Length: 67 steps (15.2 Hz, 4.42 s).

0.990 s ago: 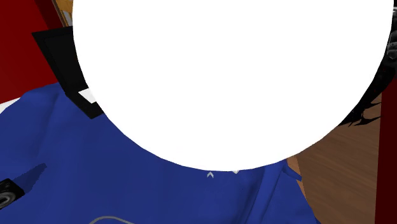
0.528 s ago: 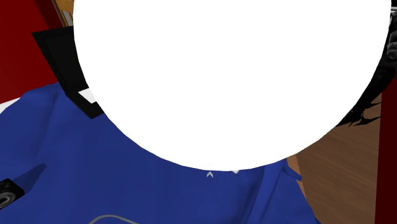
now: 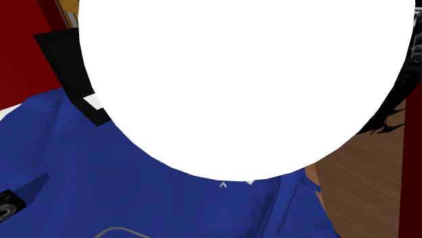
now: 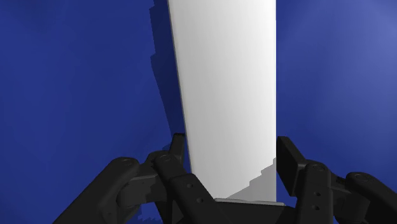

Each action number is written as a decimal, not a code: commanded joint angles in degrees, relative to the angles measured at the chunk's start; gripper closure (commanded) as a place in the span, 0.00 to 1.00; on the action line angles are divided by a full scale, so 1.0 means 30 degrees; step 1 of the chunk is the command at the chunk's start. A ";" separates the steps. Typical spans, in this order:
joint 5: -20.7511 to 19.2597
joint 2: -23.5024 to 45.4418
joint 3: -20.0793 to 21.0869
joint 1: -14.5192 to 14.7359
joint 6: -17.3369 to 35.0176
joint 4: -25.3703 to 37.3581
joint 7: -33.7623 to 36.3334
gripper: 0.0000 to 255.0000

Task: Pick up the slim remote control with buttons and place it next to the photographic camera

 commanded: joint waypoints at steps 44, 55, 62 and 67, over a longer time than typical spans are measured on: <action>-0.0163 -0.9528 0.2974 0.3711 -0.3282 -0.6140 0.6798 1.00; 0.0745 -1.1584 0.5811 0.6013 -0.3030 -0.8260 1.1447 1.00; 0.1239 -1.1709 0.7849 0.7464 -0.2989 -0.8246 1.4679 1.00; 0.1308 -1.1166 0.9375 0.8426 -0.2978 -0.7593 1.7157 1.00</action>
